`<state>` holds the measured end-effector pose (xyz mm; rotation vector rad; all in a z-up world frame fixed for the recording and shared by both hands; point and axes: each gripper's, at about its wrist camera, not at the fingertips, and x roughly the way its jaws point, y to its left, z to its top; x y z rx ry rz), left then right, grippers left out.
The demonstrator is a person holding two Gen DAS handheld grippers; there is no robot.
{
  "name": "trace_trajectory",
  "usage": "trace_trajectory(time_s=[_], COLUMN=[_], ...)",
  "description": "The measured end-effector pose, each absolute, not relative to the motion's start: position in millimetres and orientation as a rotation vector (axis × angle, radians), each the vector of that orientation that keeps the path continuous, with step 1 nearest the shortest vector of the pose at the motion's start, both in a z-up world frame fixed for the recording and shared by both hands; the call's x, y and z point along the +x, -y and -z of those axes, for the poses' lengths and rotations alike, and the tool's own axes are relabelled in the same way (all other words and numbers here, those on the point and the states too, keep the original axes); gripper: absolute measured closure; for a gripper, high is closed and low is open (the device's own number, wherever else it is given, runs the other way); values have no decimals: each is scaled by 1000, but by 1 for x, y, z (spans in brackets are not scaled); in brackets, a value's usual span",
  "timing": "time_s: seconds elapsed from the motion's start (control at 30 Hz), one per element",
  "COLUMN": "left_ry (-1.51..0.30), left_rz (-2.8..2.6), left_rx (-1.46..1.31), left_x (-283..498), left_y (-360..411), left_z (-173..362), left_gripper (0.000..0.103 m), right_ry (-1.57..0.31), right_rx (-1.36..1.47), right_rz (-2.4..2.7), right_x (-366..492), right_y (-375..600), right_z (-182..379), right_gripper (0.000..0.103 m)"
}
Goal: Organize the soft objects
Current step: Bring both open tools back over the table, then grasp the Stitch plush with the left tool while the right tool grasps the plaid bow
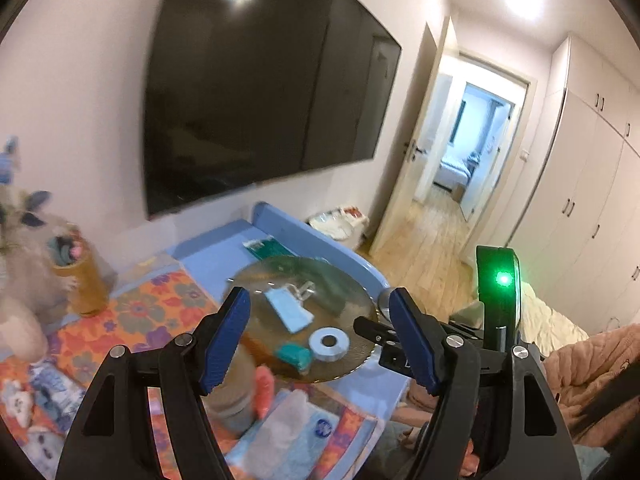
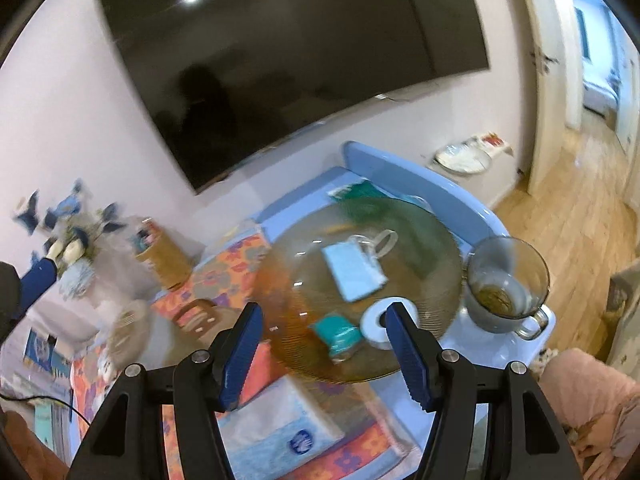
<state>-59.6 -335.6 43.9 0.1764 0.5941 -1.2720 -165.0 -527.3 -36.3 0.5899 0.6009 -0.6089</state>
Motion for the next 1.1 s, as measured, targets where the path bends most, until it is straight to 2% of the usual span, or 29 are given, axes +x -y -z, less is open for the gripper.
trace_trajectory(time_s=[0.4, 0.63, 0.83, 1.1], left_ry=[-555, -569, -702, -845], left_rz=[843, 618, 545, 553], left_rx=[101, 34, 5, 118], left_x=[10, 44, 76, 108], left_y=[139, 29, -10, 10], left_z=[-59, -54, 6, 89], left_gripper=[33, 33, 33, 33], right_ry=[-565, -615, -727, -880], right_rx=[387, 280, 232, 276], right_rz=[322, 148, 60, 6], right_x=[-121, -71, -23, 29], right_y=[403, 326, 278, 264], right_z=[8, 12, 40, 107], right_gripper=[41, 41, 41, 41])
